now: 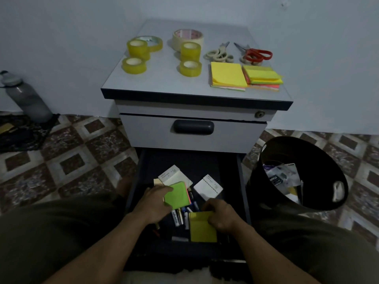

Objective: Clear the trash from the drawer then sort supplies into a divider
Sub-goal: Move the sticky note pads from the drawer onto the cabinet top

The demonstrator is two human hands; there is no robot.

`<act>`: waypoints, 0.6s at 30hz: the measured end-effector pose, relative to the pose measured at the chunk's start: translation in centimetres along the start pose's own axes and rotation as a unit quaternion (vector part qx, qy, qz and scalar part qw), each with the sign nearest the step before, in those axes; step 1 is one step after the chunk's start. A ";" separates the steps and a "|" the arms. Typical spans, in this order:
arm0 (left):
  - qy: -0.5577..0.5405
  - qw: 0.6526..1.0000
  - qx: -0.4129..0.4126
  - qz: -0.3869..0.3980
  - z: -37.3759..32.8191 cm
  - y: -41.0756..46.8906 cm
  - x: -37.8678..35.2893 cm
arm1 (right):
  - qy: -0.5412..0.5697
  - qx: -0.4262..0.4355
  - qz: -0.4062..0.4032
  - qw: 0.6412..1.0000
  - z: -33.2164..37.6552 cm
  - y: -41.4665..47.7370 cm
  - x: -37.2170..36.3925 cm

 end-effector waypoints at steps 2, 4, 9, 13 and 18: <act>-0.099 0.995 -0.006 -0.003 0.3 0.3 -0.1 | 0.081 -0.010 -0.033 0.996 -0.3 0.4 0.8; -0.174 0.984 -0.008 -0.039 0.3 0.6 0.2 | 0.179 -0.046 -0.084 0.979 -0.6 0.7 1.6; -0.177 0.978 -0.013 -0.109 -0.1 1.8 1.5 | 0.304 -0.106 -0.201 0.925 -0.9 1.8 2.5; -0.041 0.995 -0.006 -0.095 0.0 3.2 2.0 | 0.329 -0.116 -0.245 0.904 -0.8 2.4 2.7; 0.053 0.997 0.051 -0.013 0.9 3.9 1.2 | 0.292 -0.153 -0.259 0.908 -0.7 3.4 2.1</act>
Point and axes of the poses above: each hand's wrist, its own y-axis towards the middle knuckle, its own x-axis out of the back of the hand, z = x × y, the point moved 3 cm from there along y, towards the middle knuckle, and after that the axes turned 13 degrees about -y, right-handed, at the moved point
